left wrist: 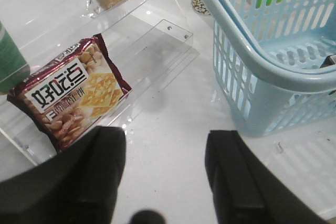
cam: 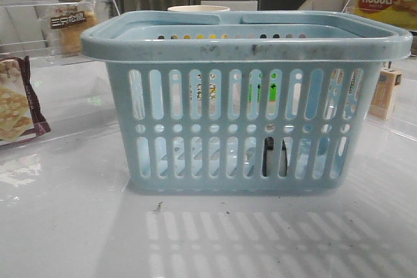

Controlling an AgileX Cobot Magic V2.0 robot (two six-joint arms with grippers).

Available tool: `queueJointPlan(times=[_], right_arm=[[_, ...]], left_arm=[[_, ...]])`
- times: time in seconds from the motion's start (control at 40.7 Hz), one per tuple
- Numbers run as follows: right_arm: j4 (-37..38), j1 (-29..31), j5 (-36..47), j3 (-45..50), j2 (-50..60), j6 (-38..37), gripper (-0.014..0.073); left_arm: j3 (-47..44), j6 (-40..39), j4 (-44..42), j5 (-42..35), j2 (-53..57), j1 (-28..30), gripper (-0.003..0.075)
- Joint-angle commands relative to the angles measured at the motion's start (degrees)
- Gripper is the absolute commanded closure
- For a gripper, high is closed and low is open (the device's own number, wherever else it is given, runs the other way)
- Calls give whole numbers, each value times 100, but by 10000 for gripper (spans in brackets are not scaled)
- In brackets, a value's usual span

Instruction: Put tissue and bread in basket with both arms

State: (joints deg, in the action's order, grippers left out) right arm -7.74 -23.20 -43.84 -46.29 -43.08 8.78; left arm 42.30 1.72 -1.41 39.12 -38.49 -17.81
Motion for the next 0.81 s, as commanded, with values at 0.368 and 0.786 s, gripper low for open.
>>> queueJointPlan(times=[0.368, 0.786], right_arm=[[33, 33, 346, -154, 33, -18, 55], [33, 33, 346, -154, 33, -18, 55]], left_arm=[[1727, 8, -762, -917, -2666, -22, 79], [4406, -206, -460, -1039, -5598, 759, 79]])
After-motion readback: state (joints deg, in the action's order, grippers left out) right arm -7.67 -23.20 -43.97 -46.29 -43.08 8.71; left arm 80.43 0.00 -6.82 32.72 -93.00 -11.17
